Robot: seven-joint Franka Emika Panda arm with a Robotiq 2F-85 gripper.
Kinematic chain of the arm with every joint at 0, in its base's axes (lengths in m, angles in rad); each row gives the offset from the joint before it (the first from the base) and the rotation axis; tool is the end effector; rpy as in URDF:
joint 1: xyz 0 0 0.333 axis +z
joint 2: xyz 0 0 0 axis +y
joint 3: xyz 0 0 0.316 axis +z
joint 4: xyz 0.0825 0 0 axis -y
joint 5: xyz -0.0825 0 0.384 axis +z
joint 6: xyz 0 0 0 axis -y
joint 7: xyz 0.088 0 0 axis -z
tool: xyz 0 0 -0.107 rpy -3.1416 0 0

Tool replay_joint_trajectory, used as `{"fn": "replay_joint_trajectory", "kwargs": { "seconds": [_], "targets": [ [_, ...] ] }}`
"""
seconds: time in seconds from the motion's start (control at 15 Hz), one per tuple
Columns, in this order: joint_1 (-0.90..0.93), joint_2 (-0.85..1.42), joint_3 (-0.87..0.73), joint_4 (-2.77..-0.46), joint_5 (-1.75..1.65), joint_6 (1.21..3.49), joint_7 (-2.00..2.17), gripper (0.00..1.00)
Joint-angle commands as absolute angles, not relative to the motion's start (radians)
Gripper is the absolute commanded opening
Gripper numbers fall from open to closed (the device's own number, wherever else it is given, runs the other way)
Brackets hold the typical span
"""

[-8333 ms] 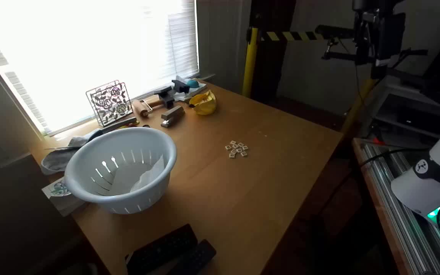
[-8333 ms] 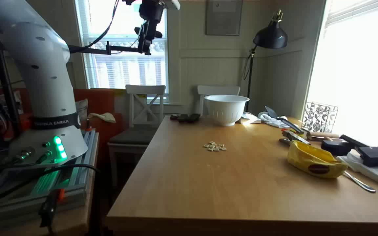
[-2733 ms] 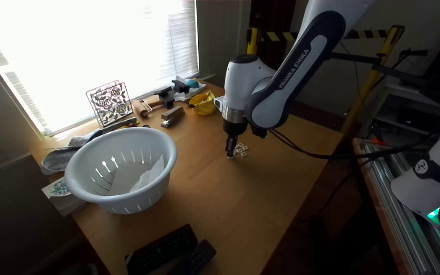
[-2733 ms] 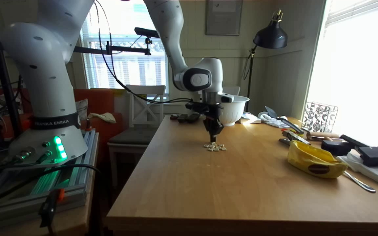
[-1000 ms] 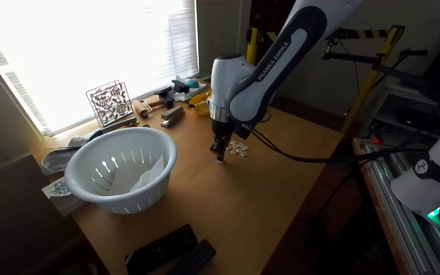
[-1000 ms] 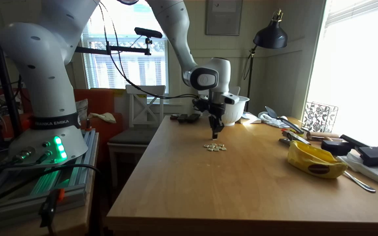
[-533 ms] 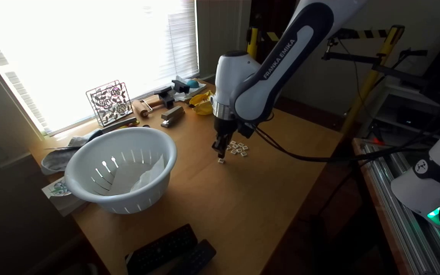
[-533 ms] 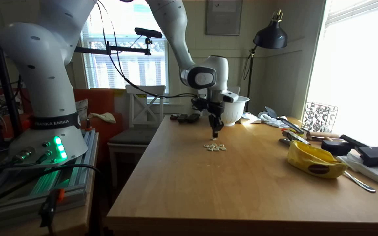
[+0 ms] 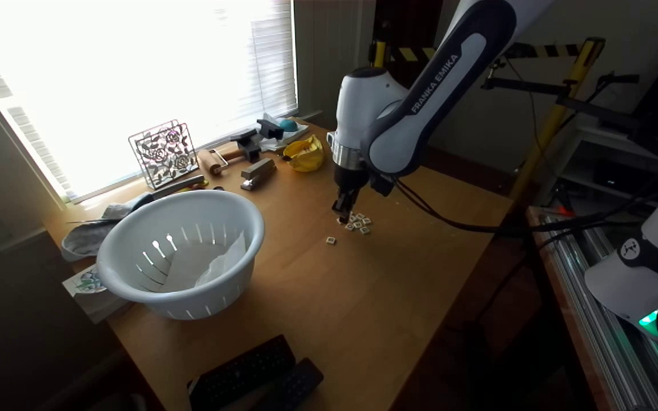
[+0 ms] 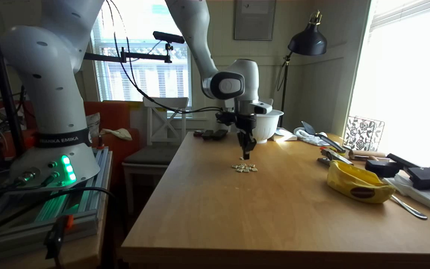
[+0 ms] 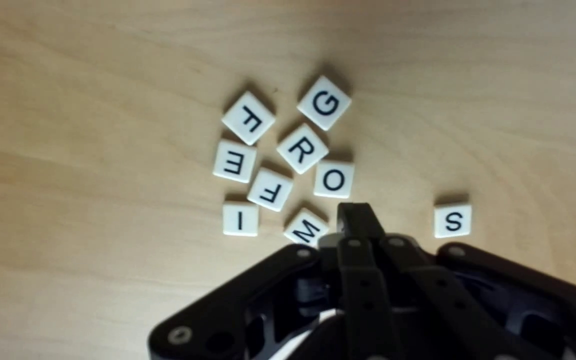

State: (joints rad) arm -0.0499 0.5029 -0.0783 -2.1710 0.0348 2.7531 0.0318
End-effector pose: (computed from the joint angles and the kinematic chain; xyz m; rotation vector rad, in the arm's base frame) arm 0.5628 -0.0748 0.1657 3.0997 -0.2805 0.1245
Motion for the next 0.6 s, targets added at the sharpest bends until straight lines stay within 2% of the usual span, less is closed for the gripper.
{"fn": "replay_joint_trajectory", "kwargs": {
  "seconds": [0.0,0.53],
  "targets": [
    [-0.027,0.478,-0.115,-2.216,-0.018,2.769,0.051,0.00],
    [-0.039,0.491,-0.102,-2.222,-0.001,2.773,0.045,0.00]
  ]
}}
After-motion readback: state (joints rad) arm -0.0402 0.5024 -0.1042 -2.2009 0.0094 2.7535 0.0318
